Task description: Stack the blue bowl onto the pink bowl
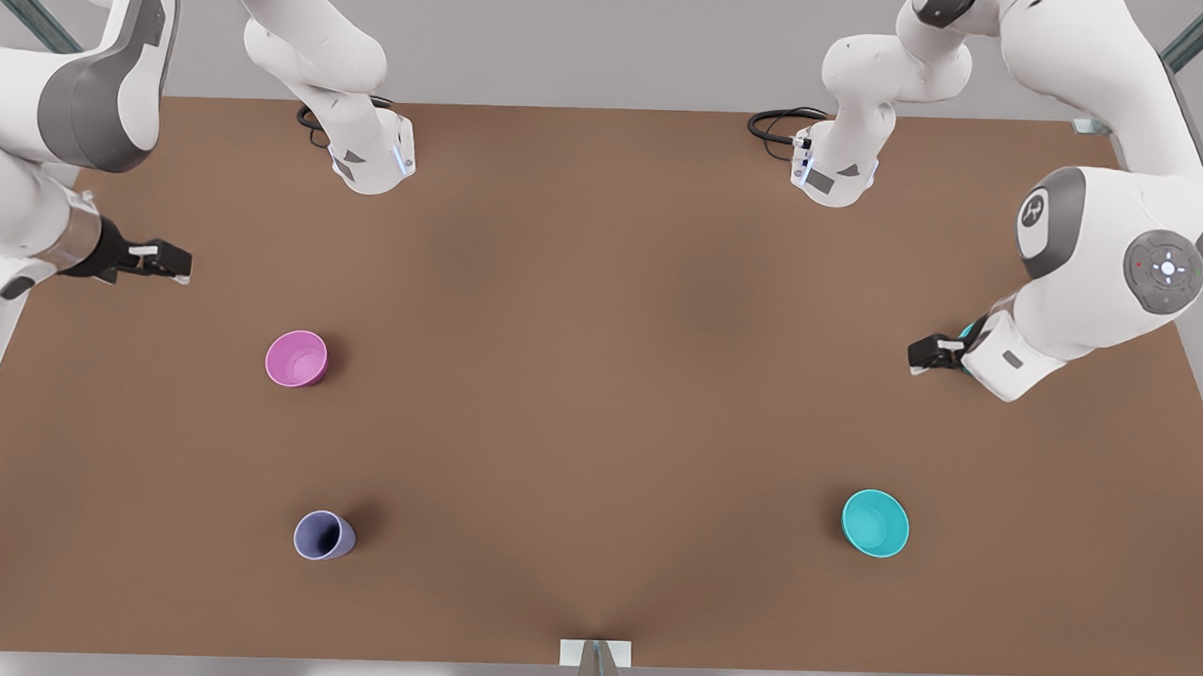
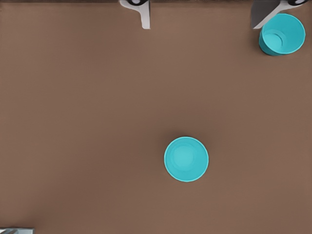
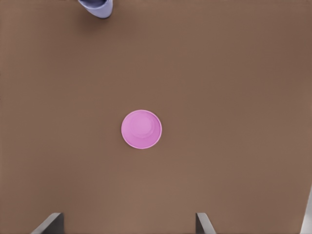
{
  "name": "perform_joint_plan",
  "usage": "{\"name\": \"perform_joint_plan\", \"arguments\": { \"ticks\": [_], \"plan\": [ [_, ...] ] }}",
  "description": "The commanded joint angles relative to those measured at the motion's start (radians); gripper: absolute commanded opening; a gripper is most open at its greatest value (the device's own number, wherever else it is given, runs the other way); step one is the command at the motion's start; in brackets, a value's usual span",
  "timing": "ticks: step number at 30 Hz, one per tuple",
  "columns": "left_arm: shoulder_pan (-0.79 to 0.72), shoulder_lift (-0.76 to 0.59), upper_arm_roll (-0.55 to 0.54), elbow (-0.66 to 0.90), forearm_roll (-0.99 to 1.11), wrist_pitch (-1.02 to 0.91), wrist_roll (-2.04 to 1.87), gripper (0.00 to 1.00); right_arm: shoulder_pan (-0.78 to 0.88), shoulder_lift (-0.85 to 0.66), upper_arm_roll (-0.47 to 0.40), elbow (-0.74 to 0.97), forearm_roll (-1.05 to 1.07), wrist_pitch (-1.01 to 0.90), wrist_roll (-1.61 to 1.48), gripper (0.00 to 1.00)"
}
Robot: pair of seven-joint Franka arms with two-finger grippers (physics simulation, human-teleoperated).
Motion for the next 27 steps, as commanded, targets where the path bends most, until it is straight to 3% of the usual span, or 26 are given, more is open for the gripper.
{"name": "perform_joint_plan", "arguments": {
  "ticks": [1,3,6,8,10,17,22,24,27],
  "plan": [
    [0.004,0.010,0.000,0.001,0.001,-0.074,-0.017,1.00,0.000,-0.001,0.001,0.000,0.006,0.047,0.026,1.00],
    [0.002,0.010,0.000,-0.002,0.000,-0.083,-0.017,1.00,0.007,0.007,0.001,-0.001,0.009,0.058,0.012,1.00],
    [0.002,0.009,0.000,-0.001,0.000,-0.135,-0.017,1.00,0.020,0.148,0.008,-0.009,0.032,0.083,-0.066,1.00],
    [0.004,0.012,0.000,-0.002,0.000,-0.149,-0.020,1.00,-0.014,0.229,0.004,-0.122,0.043,0.180,-0.046,1.00],
    [0.002,0.018,0.000,-0.004,-0.008,-0.152,-0.019,1.00,-0.066,0.203,0.004,-0.316,0.048,0.345,-0.043,1.00],
    [0.004,0.012,0.002,-0.004,-0.008,-0.215,-0.017,1.00,-0.140,0.281,0.004,-0.420,0.065,0.523,-0.045,1.00],
    [0.006,0.016,0.002,-0.005,-0.006,-0.224,-0.017,1.00,-0.145,0.304,0.002,-0.441,0.065,0.727,-0.051,1.00],
    [0.009,0.016,0.002,-0.005,-0.006,-0.238,-0.017,1.00,-0.163,0.304,0.002,-0.538,0.065,0.851,-0.060,1.00],
    [0.009,0.018,0.002,-0.007,-0.006,-0.240,-0.017,1.00,-0.207,0.281,0.008,-0.595,0.081,0.848,-0.087,1.00]
  ]
}}
